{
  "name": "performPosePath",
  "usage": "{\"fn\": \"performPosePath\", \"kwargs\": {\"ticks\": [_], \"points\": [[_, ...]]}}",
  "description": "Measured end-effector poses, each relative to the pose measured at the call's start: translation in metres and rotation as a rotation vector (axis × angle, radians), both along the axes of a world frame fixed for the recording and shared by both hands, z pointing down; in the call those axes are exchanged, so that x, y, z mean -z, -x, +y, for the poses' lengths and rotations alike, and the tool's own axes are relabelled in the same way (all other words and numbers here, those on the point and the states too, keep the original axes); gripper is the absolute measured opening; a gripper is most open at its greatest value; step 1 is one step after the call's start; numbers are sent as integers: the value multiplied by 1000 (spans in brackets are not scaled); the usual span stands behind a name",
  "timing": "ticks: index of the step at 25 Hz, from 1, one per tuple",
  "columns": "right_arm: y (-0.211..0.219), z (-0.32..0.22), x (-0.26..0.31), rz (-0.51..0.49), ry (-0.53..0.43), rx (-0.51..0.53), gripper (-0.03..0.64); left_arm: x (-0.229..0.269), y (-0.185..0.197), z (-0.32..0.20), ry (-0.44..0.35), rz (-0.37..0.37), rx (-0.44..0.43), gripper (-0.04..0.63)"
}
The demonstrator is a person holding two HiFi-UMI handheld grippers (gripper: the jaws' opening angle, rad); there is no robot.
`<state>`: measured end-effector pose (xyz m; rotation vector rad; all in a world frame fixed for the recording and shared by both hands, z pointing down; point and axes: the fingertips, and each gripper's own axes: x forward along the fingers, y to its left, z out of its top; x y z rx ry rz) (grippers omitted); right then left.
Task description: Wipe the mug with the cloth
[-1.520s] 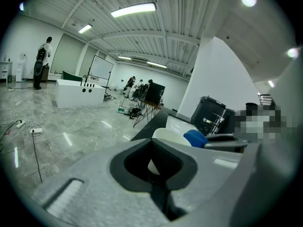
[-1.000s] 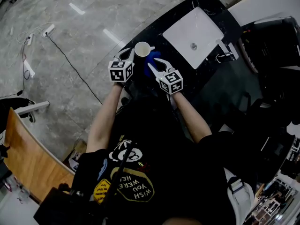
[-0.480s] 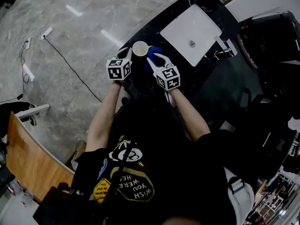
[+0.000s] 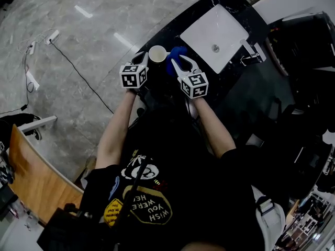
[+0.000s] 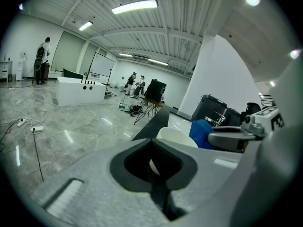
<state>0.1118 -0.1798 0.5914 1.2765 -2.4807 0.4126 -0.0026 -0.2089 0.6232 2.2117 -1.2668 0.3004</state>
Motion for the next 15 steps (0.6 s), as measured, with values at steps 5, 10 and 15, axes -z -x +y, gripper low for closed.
{"fn": "performPosePath", "kwargs": {"ticks": [5,10,15], "points": [[22,11,-17,77,35,107,94,-1,1,-4,-4,-22,15,2],[49,50,-36,106,69,235,92,-1,0,-4,-10,-27,7,2],[26,40,-23,123,16,190,89,0,-3,1,-18,-38,-5,2]]}}
